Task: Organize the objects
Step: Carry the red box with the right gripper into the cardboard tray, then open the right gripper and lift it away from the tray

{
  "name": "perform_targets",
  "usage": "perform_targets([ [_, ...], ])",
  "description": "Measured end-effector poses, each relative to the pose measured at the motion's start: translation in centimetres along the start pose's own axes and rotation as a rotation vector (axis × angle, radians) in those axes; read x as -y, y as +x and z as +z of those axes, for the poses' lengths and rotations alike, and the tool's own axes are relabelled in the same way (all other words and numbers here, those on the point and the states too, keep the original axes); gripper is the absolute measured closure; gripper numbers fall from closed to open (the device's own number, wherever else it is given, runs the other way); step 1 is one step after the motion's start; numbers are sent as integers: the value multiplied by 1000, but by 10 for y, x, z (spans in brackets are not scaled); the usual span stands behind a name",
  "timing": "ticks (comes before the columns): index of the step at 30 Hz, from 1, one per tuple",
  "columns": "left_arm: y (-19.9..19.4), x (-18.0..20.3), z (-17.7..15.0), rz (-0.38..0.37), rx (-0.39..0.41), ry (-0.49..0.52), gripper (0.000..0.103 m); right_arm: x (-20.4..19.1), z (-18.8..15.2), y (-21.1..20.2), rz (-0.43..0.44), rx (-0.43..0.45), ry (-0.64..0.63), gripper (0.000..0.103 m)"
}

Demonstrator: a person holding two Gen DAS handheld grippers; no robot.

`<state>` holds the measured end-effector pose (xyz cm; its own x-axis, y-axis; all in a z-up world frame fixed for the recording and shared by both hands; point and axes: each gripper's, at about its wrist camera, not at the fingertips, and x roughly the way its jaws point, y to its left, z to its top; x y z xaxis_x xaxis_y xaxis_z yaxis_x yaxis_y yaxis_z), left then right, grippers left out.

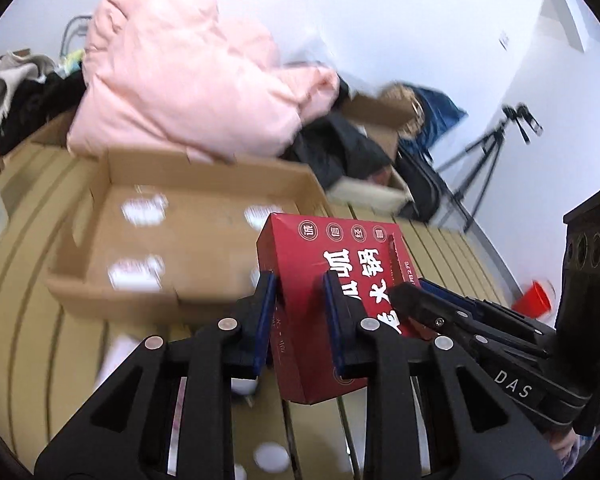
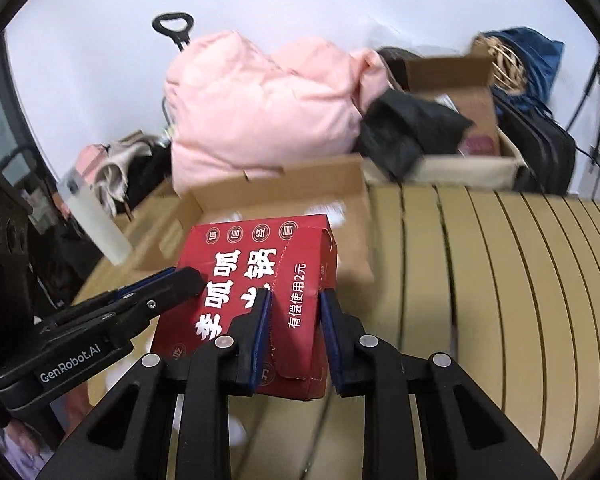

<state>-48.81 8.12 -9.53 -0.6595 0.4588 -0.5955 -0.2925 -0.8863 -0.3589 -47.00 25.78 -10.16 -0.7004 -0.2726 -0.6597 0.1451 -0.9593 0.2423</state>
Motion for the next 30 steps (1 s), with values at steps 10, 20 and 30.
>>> perform_targets([
  [10,44,-70,88,102,-60,-14,83,-33,98,89,80,-68,-49,76],
  [20,121,-166,97,305,-176,-95,83,-79,117,231,63,-278,-49,76],
  [30,82,-166,94,369,-83,-33,48,-80,109,261,96,-330,4,44],
])
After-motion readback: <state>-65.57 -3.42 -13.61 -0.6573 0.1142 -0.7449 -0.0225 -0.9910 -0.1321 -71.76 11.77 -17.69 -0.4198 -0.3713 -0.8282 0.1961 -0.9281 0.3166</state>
